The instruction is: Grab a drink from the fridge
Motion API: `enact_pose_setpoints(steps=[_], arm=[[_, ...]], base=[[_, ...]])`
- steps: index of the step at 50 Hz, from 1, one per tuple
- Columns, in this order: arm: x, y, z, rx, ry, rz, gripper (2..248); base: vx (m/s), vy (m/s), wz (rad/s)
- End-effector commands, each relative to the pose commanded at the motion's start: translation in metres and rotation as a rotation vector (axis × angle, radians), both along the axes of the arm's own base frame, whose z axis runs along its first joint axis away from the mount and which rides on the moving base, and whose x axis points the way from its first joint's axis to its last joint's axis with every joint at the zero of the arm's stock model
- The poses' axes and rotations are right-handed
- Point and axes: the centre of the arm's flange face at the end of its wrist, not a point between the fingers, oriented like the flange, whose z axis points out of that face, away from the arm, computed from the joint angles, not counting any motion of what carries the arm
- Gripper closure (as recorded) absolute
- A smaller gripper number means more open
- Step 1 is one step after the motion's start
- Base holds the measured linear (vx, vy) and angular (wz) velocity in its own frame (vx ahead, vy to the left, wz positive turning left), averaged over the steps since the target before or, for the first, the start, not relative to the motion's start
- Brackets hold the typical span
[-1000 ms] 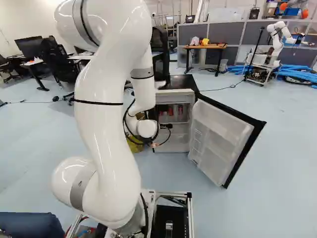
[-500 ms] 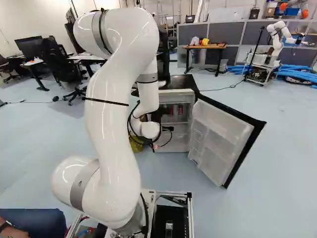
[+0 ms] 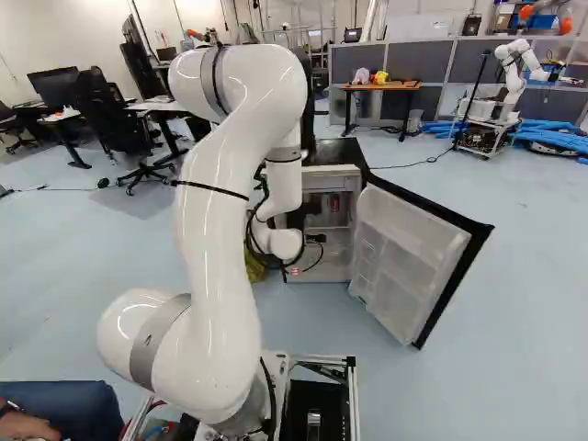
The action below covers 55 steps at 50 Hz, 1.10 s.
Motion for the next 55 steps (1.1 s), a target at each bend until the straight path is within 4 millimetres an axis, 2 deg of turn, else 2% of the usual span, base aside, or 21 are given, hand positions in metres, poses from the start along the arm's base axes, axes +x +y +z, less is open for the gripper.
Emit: enact_pose_setpoints(steps=[27,55], arm=[[0.031,-0.011,-0.035,-0.001,-0.059,-0.012,3],[0.058,-0.014,-0.074,-0.001,-0.104,-0.008,3]], base=[[0.0,0.0,0.0],[0.0,0.0,0.0]])
